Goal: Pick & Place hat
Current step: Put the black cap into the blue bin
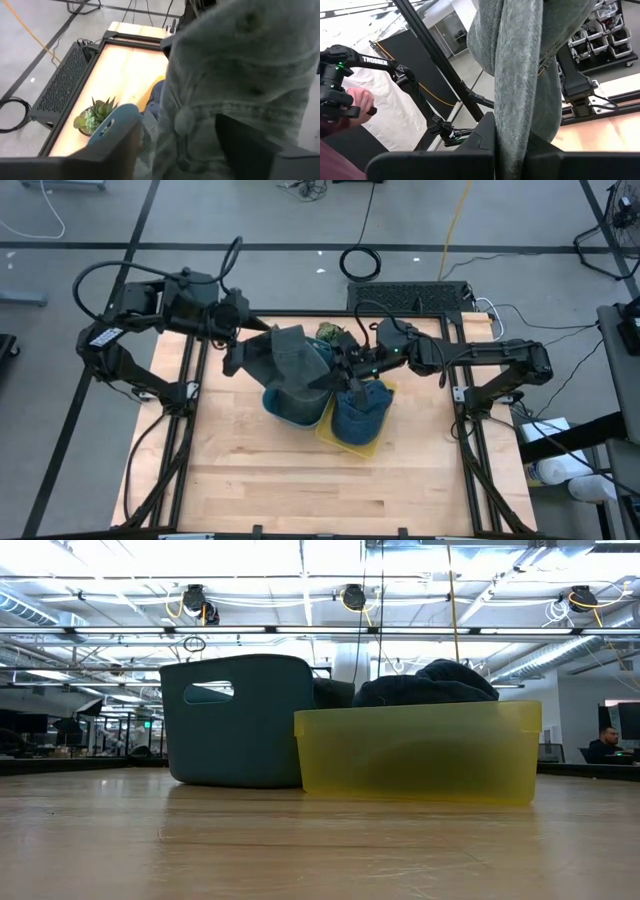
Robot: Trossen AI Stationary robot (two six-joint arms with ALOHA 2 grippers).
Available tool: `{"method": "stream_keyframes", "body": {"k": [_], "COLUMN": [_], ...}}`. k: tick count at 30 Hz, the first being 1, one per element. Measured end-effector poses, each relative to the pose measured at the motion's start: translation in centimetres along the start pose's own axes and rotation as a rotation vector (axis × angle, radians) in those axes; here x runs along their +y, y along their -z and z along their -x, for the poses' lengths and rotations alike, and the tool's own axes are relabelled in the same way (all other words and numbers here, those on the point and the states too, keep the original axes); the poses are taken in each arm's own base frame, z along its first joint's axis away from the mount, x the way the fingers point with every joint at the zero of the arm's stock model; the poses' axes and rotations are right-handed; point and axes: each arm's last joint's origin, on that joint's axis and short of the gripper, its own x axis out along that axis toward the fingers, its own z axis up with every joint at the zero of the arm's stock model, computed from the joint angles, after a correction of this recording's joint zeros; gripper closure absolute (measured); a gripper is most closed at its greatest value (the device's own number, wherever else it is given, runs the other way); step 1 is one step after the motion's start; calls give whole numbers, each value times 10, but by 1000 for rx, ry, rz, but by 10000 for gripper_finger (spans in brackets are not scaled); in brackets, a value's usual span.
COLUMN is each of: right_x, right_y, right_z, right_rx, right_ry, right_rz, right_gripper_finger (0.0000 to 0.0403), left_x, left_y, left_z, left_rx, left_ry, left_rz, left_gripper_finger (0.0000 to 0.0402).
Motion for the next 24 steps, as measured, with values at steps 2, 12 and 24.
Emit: {"method": "stream_keyframes", "body": {"k": [2,12,24], "right_x": [0,0,-3], "right_y": [0,0,-1], "right_z": [0,0,1], "right_rx": [-1,3,-7], "right_ry": [0,-2,31], "right_rz": [1,1,104], "right_gripper_finger": [403,403,333], "left_x": [0,0,-3], "left_y": [1,2,-3], "left_z": [0,1,10], "left_rx": [11,17,-33], "left_ry": [-1,2,78], "left_rz": [7,29,-4], "left_gripper_finger": [176,388,397]}}
